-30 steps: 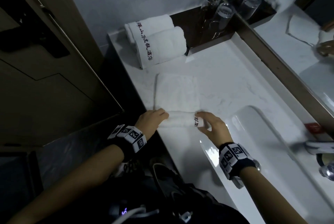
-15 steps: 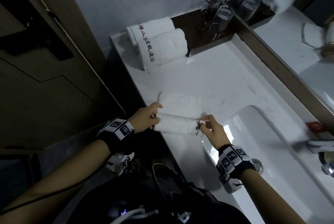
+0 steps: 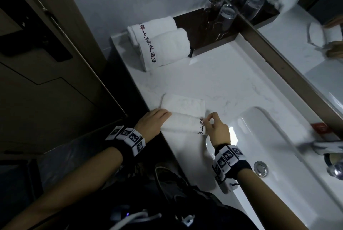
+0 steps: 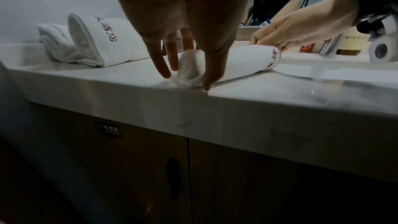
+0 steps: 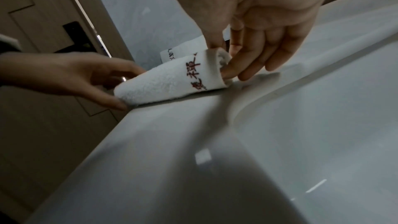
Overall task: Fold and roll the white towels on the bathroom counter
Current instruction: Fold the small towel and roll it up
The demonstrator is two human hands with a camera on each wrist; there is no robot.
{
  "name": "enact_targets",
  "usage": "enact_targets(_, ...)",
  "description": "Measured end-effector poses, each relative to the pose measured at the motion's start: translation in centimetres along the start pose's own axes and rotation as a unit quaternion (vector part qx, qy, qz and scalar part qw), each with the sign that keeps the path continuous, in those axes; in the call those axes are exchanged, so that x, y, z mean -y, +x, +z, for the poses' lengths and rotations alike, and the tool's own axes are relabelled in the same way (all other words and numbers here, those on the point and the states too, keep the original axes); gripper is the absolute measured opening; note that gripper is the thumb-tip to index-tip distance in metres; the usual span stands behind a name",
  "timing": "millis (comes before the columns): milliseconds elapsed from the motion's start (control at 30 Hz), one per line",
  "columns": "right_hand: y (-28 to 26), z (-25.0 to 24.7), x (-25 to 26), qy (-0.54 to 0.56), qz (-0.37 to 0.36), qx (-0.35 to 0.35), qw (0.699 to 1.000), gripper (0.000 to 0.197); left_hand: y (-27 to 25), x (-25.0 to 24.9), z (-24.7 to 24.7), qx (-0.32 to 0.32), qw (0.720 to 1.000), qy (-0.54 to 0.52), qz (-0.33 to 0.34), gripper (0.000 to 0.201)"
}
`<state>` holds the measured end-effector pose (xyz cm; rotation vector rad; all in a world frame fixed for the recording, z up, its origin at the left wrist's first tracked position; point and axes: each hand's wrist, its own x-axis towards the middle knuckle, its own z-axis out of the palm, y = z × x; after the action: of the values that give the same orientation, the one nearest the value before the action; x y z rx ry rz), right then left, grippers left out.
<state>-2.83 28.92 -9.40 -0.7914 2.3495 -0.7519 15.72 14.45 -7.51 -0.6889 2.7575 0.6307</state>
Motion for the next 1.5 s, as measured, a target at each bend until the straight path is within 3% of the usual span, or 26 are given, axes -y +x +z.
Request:
enact_targets(100, -0.3, 0.2, -0.2, -0.057, -0.056, -0.03, 0.996, 0.015, 0.6, -0.2, -0.2, -0.008, 0.998, -0.059, -0.018, 0.054)
enact_targets(200, -0.8, -0.5, -0.8, 0.038, -0.073, 0.003, 0.997, 0.02, 0.7, 0.2, -0.8, -0.017, 0.987, -0.156, -0.042, 0.049)
enact_targets(333, -0.8, -1.8, -1.4, -0.099, -0.194, 0.074, 0.973, 0.055, 0.5, 1.1, -1.1, -0.014, 0.975, -0.215, -0.054, 0.044)
enact_targets(400, -0.6, -2.0, -1.5, -0.111, -0.201, 0.083, 0.97, 0.054, 0.2, 1.5, -1.1, -0.017, 0.969, -0.242, -0.052, 0.038)
enact_targets(533, -0.3, -2.6, -1.7, 0.056, -0.066, 0.115, 0.99, 0.021, -0.3, 2.3, -1.1, -0.042, 0.941, -0.323, -0.095, 0.026)
enact_targets(633, 0.1, -2.4, -1.2, 0.102, -0.025, 0.116, 0.988, 0.037, -0.2, 2.5, -1.1, -0.046, 0.92, -0.364, -0.14, 0.03)
enact_targets(700, 0.3, -2.1, -0.3, 0.096, 0.004, 0.116, 0.989, 0.043, 0.0, 2.3, -1.0, -0.053, 0.917, -0.367, -0.149, 0.03)
enact_targets(933, 1.6, -0.8, 1.3, 0.01, 0.078, 0.132, 0.988, 0.058, 0.3, 1.5, -0.2, -0.073, 0.962, -0.217, -0.15, 0.036)
enact_targets(1100, 1.9, 0.0, 2.0, -0.032, 0.115, 0.115, 0.986, 0.062, -0.1, 1.2, 0.7, -0.11, 0.957, -0.192, -0.189, 0.032)
enact_targets(1167, 1.8, 0.2, 2.4, -0.047, 0.117, 0.114, 0.985, 0.061, -0.3, 1.3, 0.8, -0.095, 0.957, -0.193, -0.197, 0.033)
enact_targets(1233, 1.7, 0.2, 2.6, -0.086, 0.07, 0.077, 0.991, 0.049, -0.4, 1.4, 0.9, -0.076, 0.957, -0.197, -0.201, 0.035)
enact_targets(1300, 1.6, 0.2, 2.9, -0.068, -0.022, 0.037, 0.997, 0.039, -0.4, 1.5, 0.8, -0.051, 0.954, -0.207, -0.209, 0.039)
enact_targets(1400, 1.3, 0.3, 3.7, -0.054, -0.156, 0.087, 0.982, 0.047, -0.4, 1.7, 0.3, -0.015, 0.946, -0.236, -0.224, 0.053)
enact_targets(1500, 1.0, 1.2, 4.5, -0.104, -0.194, 0.106, 0.97, 0.061, -0.2, 1.6, 0.0, 0.005, 0.943, -0.238, -0.234, 0.062)
